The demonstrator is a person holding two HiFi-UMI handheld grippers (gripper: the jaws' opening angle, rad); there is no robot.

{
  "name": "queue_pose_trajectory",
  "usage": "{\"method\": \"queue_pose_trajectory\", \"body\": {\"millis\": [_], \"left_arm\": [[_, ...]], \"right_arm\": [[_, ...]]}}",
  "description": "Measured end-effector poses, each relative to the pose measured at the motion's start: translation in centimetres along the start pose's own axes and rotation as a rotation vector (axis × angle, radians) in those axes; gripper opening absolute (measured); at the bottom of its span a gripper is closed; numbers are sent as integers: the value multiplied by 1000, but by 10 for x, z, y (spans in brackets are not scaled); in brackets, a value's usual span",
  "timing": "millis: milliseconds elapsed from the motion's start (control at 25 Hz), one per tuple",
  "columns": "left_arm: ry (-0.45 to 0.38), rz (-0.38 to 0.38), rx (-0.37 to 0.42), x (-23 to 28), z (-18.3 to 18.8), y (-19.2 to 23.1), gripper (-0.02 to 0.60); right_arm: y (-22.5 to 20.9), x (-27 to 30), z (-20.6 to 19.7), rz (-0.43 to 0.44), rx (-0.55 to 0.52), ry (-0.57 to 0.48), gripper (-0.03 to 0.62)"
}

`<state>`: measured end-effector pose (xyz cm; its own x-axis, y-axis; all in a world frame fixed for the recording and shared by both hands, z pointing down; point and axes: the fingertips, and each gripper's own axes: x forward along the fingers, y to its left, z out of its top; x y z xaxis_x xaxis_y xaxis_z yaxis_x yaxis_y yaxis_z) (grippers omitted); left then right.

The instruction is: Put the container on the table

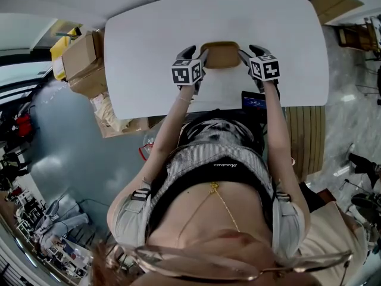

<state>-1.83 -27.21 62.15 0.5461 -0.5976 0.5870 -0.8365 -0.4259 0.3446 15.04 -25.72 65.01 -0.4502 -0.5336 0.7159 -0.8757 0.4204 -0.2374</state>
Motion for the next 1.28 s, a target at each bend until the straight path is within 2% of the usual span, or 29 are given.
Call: {"method": "queue_pose_trajectory", "body": {"millis": [280, 440, 600, 760, 880, 1000, 1280], "left_arm": [[-55, -30, 37, -15, 12, -18, 192], [-87, -96, 72, -24, 18, -33, 182], [-126, -159, 104, -35, 25, -54, 108], [-154, -181, 135, -44, 28, -65, 4], [-161, -204, 142, -49, 30, -72, 0], [-188, -212, 137, -55, 37, -77, 0], [-298, -194, 191, -80, 66, -93, 0]], "right_arm": [[18, -17, 13, 28, -33, -52, 245], [32, -26, 22, 44, -66, -82, 234], [41, -41, 26, 55, -104, -112, 164], [53, -52, 30, 72, -109, -150, 29], [64, -57, 34, 105, -91, -177, 25], [73, -64, 41, 112, -126, -206, 25], [80, -90, 63, 63, -202, -322, 25]]}}
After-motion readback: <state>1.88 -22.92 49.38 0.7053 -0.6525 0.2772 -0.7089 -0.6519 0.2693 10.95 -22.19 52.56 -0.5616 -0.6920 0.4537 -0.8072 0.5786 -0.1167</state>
